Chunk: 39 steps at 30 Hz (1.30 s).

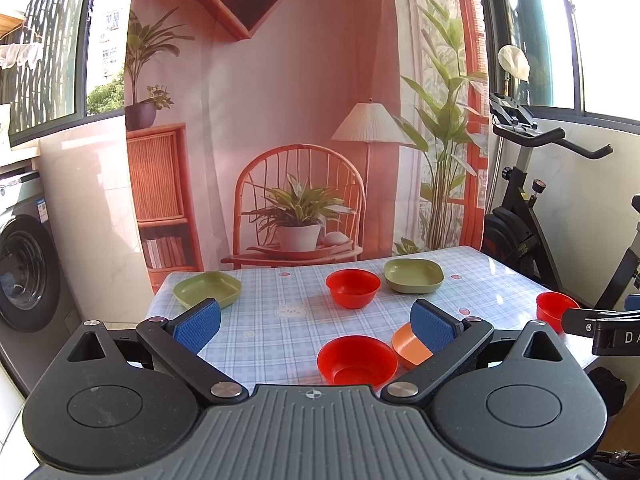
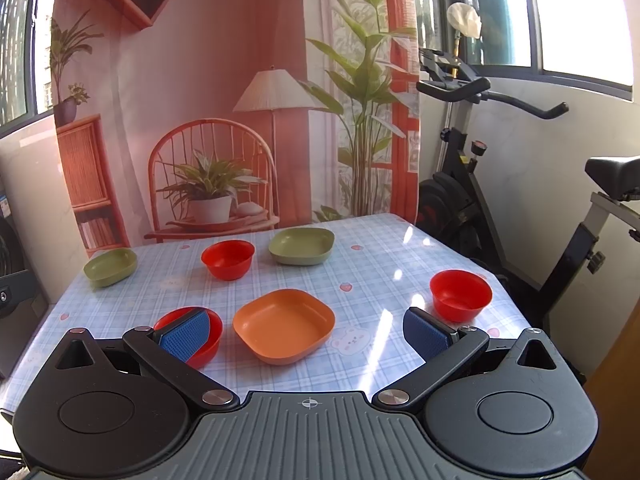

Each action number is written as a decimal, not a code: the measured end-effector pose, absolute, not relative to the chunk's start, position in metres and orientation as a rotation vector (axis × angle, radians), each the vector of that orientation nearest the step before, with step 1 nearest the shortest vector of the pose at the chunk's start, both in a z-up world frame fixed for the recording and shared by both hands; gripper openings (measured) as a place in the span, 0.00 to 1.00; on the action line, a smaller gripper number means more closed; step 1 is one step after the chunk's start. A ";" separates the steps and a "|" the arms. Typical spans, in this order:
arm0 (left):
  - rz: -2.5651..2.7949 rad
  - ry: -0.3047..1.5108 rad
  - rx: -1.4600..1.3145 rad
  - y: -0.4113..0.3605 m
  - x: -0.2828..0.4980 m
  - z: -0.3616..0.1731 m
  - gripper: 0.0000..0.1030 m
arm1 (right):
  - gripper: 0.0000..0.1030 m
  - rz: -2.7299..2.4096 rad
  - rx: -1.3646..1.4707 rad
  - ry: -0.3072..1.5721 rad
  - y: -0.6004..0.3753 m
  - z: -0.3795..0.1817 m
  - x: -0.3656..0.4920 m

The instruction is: Organize plates and bowls

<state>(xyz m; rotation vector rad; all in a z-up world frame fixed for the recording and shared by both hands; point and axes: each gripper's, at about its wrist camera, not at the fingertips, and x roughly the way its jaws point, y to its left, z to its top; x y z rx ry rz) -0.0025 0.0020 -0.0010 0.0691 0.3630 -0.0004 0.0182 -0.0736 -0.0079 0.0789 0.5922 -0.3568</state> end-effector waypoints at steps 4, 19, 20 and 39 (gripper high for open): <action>-0.028 0.341 0.095 0.000 -0.003 0.003 0.99 | 1.00 -0.348 0.080 0.589 -0.075 -0.006 0.019; -0.048 0.341 0.208 0.015 0.075 0.022 0.98 | 0.99 -0.240 0.102 0.512 -0.089 0.011 0.084; -0.044 0.336 0.217 0.018 0.081 0.026 0.98 | 0.99 -0.242 0.108 0.513 -0.091 0.011 0.092; -0.071 0.443 0.173 0.132 0.236 0.043 0.85 | 0.94 -0.227 0.286 0.636 -0.031 -0.057 0.257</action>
